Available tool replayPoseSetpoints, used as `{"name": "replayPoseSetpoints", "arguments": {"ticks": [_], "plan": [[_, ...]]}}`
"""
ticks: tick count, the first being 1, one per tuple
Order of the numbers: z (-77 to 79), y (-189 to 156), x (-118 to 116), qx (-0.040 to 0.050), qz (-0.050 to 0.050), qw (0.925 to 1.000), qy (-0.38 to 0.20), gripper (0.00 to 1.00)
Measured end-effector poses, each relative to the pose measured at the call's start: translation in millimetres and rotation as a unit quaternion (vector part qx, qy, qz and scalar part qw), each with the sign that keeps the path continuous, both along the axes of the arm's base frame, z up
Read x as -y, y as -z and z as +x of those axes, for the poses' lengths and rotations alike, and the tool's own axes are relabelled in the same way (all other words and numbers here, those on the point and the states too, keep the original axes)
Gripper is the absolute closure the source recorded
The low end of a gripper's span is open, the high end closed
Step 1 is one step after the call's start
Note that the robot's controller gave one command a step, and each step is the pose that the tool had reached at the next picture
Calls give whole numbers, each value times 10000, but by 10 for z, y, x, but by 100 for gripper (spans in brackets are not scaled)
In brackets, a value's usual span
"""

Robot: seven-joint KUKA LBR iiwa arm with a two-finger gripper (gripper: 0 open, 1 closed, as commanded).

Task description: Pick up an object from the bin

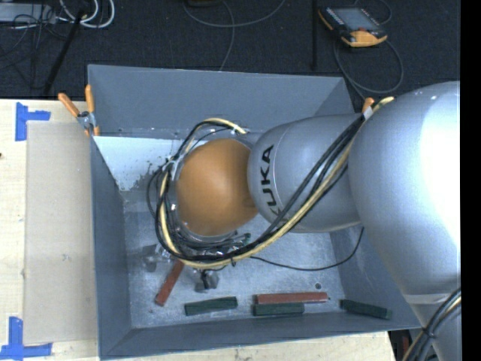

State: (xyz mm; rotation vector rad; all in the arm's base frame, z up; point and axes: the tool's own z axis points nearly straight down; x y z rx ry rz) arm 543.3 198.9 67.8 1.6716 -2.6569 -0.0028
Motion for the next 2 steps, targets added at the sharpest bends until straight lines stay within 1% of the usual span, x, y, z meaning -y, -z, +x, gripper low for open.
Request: {"name": "replayPoseSetpoints", "arguments": {"ticks": [1,2], "plan": [[3,-5,0,4,2,10000,8,100],[8,-405,-11,34,13,10000,37,100]]}}
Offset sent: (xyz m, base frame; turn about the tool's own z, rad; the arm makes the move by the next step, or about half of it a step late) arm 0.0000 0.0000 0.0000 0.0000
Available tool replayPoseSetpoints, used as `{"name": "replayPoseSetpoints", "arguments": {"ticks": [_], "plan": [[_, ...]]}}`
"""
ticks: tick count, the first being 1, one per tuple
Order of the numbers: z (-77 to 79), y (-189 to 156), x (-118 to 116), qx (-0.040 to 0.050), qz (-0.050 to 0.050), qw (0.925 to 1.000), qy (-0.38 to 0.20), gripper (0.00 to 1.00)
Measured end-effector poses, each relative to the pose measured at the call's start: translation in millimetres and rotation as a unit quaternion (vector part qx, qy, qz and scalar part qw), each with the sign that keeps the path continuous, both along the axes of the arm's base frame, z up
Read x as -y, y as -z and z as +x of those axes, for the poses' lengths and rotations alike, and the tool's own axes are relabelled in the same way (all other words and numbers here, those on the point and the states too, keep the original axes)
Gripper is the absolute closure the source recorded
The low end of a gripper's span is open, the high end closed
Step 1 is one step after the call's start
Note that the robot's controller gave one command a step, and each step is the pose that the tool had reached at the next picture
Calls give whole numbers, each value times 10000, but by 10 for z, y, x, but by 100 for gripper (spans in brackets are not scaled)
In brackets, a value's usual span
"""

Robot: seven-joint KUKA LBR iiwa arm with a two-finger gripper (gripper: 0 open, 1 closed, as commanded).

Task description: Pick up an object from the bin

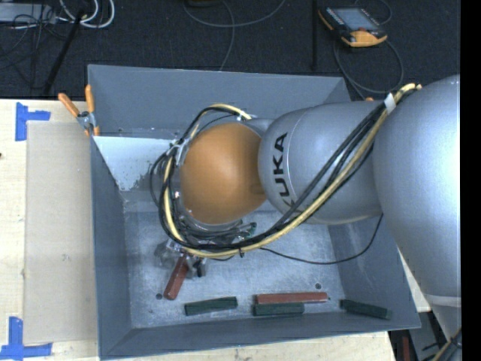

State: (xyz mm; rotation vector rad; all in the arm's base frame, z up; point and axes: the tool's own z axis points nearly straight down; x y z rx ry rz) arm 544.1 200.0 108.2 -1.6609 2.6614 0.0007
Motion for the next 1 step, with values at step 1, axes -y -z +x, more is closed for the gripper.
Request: {"name": "replayPoseSetpoints", "arguments": {"ticks": [1], "plan": [[11,-473,-15,10,4,10000,30,100]]}}
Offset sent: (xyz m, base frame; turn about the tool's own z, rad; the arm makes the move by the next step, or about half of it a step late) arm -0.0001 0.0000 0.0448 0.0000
